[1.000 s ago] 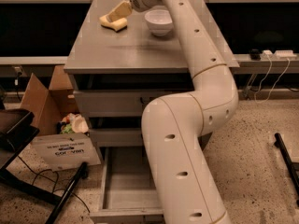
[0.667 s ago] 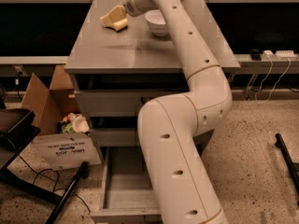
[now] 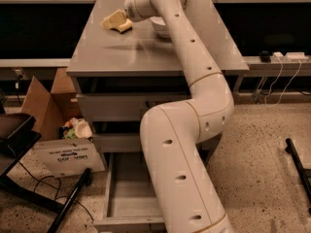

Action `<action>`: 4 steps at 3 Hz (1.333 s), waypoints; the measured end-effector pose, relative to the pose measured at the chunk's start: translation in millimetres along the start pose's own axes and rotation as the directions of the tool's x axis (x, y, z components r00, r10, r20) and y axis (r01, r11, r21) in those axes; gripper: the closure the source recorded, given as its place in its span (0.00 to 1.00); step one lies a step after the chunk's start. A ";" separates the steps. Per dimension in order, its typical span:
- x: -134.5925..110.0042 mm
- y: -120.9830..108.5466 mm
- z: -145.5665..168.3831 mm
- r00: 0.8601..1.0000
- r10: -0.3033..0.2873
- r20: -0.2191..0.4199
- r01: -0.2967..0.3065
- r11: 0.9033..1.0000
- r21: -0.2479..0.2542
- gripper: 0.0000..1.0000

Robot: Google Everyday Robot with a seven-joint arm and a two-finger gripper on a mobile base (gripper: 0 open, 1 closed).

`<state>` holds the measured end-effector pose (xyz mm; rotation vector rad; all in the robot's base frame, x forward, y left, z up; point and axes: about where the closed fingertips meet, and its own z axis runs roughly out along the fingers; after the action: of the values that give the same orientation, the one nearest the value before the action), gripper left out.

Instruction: Place sponge into bottom drawer

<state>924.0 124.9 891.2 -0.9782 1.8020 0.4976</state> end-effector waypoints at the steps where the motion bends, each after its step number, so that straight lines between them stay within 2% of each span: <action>1: -0.3 -19.9 -10.3 1.000 0.008 0.017 -0.009 0.999 0.053 0.00; 3: 7.2 -37.6 -9.6 0.998 0.065 0.019 -0.066 0.992 0.109 0.00; 4: 8.4 -30.2 2.6 0.996 0.084 0.017 -0.085 0.991 0.099 0.00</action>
Offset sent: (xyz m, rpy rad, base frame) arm 0.2650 -0.0692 0.1007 0.0361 -0.0098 -0.1382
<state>948.2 105.6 885.4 -0.8315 1.8445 0.4609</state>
